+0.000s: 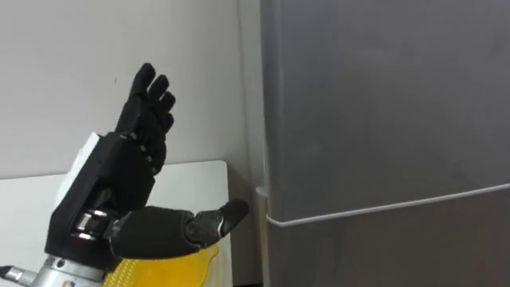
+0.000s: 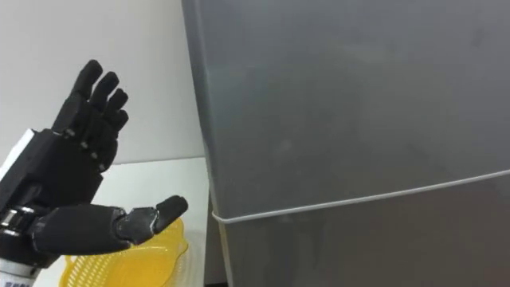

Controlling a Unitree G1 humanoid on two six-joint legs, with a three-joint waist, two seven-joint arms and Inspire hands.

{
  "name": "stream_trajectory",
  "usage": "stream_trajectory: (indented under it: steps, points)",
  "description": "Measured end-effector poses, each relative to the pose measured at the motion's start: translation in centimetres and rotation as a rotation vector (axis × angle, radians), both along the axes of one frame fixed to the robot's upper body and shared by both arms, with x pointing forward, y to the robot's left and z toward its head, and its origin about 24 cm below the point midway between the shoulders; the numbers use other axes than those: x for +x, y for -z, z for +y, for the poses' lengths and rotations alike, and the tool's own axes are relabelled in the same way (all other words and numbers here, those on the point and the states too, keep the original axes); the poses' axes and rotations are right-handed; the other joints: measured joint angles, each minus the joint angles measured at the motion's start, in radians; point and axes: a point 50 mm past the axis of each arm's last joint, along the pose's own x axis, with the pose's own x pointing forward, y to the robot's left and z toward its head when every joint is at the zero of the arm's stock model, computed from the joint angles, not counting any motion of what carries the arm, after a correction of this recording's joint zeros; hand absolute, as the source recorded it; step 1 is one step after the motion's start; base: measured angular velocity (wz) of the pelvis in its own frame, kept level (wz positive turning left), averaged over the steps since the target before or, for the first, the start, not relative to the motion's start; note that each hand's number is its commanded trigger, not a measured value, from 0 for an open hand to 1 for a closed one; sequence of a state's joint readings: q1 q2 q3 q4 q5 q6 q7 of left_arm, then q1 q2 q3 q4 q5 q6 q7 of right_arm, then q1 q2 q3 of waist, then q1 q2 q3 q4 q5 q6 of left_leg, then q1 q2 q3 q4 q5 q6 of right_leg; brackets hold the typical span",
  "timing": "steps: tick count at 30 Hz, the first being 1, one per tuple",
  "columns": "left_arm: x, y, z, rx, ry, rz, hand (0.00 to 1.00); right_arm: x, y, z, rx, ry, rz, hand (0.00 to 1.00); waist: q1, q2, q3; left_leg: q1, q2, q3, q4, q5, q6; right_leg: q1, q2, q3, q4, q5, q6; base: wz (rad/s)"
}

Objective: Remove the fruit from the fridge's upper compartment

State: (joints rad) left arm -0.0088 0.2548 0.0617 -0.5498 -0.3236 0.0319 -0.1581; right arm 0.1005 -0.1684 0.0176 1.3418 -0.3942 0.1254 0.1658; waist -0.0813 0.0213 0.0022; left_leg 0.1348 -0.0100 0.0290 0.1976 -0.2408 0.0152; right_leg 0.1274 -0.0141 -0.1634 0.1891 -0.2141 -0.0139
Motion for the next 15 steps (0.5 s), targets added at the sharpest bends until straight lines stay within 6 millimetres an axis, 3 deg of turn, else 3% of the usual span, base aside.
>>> stream_trajectory:
  steps: [6, 15]
  points:
    - [0.0, 0.2, -0.4, 0.028, 0.058, 0.019, 0.00, 0.1, 0.0, 0.0, -0.002, 0.000, 0.004, 0.00, 0.005, 0.000, 0.0051, -0.001, 0.003, 0.014, 0.001, 0.000, 0.000, -0.009, 0.002, 0.018, -0.004, -0.001, 0.000, -0.05]
    - [0.0, 0.7, -1.2, 0.062, 0.169, 0.057, 0.00, -0.1, 0.0, 0.0, -0.005, -0.010, 0.018, 0.00, 0.005, 0.003, 0.0031, -0.004, 0.005, 0.029, -0.001, 0.000, 0.000, -0.022, 0.005, 0.026, 0.001, 0.001, -0.003, -0.05]
